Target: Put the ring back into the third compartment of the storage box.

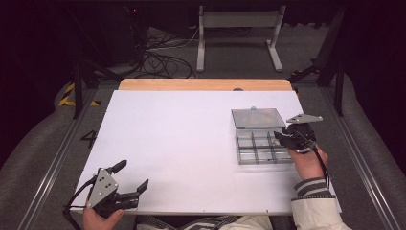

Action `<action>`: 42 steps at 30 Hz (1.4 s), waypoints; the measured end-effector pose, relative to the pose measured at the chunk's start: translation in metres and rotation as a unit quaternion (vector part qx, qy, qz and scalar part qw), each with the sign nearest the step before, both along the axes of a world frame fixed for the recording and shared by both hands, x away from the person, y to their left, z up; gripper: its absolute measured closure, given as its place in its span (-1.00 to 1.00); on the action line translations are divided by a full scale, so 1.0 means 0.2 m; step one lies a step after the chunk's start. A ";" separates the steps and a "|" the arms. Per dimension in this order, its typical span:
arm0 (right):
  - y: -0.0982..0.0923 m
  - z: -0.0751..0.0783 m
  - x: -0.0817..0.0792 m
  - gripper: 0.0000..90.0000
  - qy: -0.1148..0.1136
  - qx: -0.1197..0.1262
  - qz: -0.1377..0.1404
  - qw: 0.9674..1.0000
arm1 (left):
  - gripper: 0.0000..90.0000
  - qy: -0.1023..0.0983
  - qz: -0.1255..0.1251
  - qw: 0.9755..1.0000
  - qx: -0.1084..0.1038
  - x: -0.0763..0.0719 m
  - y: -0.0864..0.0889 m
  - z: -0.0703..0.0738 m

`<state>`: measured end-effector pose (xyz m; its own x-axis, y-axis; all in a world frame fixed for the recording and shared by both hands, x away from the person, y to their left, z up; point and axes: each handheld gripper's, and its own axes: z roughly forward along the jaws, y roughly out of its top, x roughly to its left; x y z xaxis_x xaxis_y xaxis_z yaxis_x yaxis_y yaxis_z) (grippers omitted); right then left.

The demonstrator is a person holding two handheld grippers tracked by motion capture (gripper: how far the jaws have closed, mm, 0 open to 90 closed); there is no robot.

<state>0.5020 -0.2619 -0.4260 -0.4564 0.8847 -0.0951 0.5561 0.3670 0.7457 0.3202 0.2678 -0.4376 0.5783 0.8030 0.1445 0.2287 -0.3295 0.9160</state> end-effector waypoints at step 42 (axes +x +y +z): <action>0.08 0.22 -0.28 -0.56 -0.074 0.097 0.141 0.982 | -0.74 -0.004 -0.001 1.000 0.000 -0.01 0.01 0.01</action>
<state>0.4470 -0.2457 -0.3811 -0.6798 0.7331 -0.0205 0.3334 0.3338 0.8817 0.3191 0.2689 -0.4365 0.5789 0.8016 0.1496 0.2201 -0.3302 0.9179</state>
